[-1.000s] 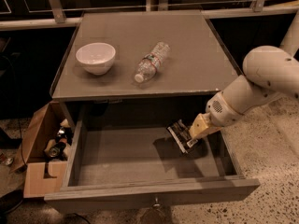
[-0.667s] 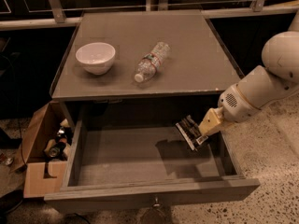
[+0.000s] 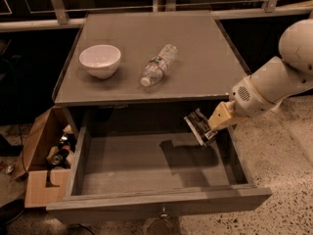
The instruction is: Pick rxbar chocolate from top drawer and place on counter
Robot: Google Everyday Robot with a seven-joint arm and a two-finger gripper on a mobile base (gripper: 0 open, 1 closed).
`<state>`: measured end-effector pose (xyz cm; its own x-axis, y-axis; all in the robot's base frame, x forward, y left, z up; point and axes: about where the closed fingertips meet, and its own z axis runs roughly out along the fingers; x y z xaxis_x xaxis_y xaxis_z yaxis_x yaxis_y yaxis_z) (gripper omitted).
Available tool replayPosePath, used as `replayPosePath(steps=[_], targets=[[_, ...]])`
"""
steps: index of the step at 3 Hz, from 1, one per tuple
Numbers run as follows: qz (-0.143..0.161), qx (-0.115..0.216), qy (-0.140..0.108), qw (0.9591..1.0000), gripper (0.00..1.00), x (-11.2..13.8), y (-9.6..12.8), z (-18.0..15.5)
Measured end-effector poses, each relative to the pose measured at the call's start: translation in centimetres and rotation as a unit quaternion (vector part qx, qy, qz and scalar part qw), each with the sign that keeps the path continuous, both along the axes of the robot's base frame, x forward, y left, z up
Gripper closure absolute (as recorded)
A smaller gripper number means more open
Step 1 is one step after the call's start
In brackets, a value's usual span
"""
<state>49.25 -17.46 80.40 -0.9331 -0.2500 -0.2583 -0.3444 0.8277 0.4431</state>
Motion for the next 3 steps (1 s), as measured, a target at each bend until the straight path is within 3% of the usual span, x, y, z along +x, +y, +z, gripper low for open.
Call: replayPosePath(steps=[1,2,3], targets=[[-0.002,-0.004,-0.036,0.9993,1.0,0.9,-0.7,3.5],[-0.011,-0.024,-0.043,0.9987,1.0,0.4,-2.5,5.6],[-0.011,-0.025,-0.043,0.9987,1.0,0.3,-2.6,5.7]])
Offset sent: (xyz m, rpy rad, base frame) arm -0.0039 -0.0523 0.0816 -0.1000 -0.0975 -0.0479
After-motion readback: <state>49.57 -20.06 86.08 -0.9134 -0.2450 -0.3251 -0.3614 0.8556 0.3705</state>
